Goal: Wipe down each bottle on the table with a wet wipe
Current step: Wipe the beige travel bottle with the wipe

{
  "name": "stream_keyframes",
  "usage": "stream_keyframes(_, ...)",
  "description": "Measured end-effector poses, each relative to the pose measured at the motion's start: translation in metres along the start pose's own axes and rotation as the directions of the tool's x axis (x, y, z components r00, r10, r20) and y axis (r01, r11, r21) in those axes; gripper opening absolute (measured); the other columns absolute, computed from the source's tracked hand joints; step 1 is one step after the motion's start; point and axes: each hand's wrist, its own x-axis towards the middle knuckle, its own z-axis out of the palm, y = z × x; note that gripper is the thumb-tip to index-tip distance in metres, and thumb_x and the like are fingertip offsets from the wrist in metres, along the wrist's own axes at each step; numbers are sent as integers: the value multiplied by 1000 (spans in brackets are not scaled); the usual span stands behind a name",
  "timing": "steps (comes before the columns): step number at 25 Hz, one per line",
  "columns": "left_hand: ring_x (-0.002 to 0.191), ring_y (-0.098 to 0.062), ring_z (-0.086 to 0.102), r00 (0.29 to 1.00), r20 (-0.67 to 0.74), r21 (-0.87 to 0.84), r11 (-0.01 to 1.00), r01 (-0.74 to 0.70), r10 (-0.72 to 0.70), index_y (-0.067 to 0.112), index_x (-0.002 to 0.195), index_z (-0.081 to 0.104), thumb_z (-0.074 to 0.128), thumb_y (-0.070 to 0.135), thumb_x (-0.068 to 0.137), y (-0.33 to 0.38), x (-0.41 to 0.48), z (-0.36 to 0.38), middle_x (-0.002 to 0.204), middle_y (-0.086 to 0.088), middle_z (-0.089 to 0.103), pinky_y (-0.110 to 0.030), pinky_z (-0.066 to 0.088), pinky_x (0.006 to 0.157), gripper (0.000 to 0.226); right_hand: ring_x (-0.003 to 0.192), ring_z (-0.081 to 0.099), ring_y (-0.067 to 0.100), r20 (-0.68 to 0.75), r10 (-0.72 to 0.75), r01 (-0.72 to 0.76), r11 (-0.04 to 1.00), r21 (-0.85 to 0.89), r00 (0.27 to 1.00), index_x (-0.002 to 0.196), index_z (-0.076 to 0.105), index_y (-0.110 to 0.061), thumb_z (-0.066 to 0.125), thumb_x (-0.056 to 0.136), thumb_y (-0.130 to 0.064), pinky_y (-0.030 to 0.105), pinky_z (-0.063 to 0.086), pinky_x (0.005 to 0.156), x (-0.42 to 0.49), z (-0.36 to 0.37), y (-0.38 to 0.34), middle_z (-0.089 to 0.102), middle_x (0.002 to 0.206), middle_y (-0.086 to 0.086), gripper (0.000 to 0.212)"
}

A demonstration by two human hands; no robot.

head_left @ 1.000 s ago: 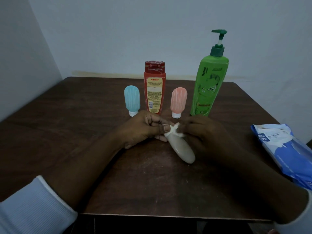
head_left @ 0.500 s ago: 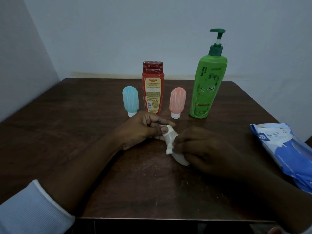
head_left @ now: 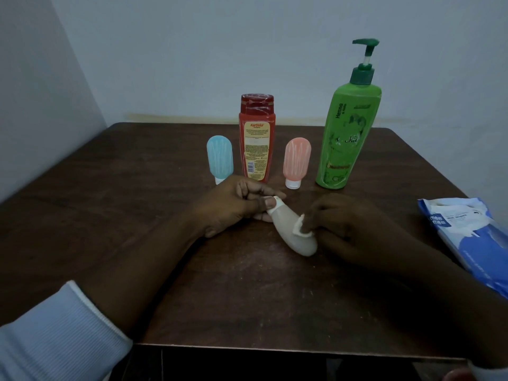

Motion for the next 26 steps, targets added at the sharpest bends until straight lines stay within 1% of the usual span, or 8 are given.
stream_keyframes(4, 109, -23, 75, 1000, -4, 4, 1000, -11, 11, -1, 124, 69, 60, -1, 99, 0, -3, 3, 115, -15, 77, -29, 63, 87, 27, 96, 58, 1, 110, -13, 2, 996, 94, 994, 87, 72, -21, 71, 80, -12, 21, 49, 77, -8, -4, -9, 64, 100, -12, 12)
stream_keyframes(6, 110, -25, 74, 1000, 11, 3, 1000, -25, 25, -3, 125, 69, 61, -2, 98, 2, -3, 5, 116, -15, 77, -30, 63, 88, 28, 94, 60, 2, -81, 18, -13, 998, 55, 997, 88, 73, -17, 66, 81, -11, 25, 51, 78, -5, -3, -5, 67, 99, -7, 12)
stream_keyframes(9, 102, -21, 77, 997, 27, 1, 998, -67, 67, -3, 124, 69, 62, -3, 96, 4, -2, 14, 111, -13, 79, -25, 62, 81, 29, 106, 57, 1, -242, 35, -39, 999, -12, 970, 108, 73, -13, 59, 89, -11, 10, 42, 91, 3, 6, -4, 66, 115, -1, 24)
stream_keyframes(12, 97, -18, 77, 996, -1, 3, 996, -90, 90, 0, 118, 72, 63, -2, 95, 4, -2, 16, 106, -12, 80, -24, 62, 78, 26, 109, 58, 7, -151, -2, 4, 1000, 18, 989, 111, 73, -12, 61, 89, -4, 17, 45, 90, 4, 13, -10, 64, 117, -1, 27)
stream_keyframes(17, 105, -25, 76, 998, 3, 15, 998, -61, 61, -1, 120, 71, 64, 1, 96, 5, -3, 12, 110, -15, 78, -32, 64, 86, 25, 90, 57, 5, 95, -117, 112, 992, 57, 989, 85, 73, -16, 62, 86, -17, 20, 45, 77, -4, -4, -20, 65, 94, -7, 11)
stream_keyframes(20, 104, -25, 76, 997, 5, 32, 997, -71, 70, 0, 119, 72, 65, 3, 95, 7, -4, 14, 109, -13, 79, -33, 64, 86, 25, 87, 59, 6, -35, -65, 68, 993, 96, 997, 82, 71, -15, 63, 84, -11, 28, 49, 73, -7, -6, -16, 65, 91, -5, 9)
stream_keyframes(22, 100, -22, 77, 996, 0, 32, 996, -87, 87, 0, 118, 72, 65, 2, 95, 9, -5, 15, 108, -11, 80, -29, 64, 82, 25, 100, 59, 8, -198, -9, 13, 1000, 22, 980, 98, 73, -14, 63, 84, -1, 24, 48, 84, -3, 0, -13, 66, 106, -1, 22)
stream_keyframes(26, 100, -20, 77, 996, -13, 25, 996, -87, 87, 0, 118, 72, 63, 0, 96, 9, -6, 16, 107, -10, 80, -27, 63, 82, 24, 107, 55, 7, -79, -89, 89, 996, -12, 993, 108, 74, -15, 59, 87, -8, 14, 41, 91, 0, 9, -16, 64, 113, -3, 27)
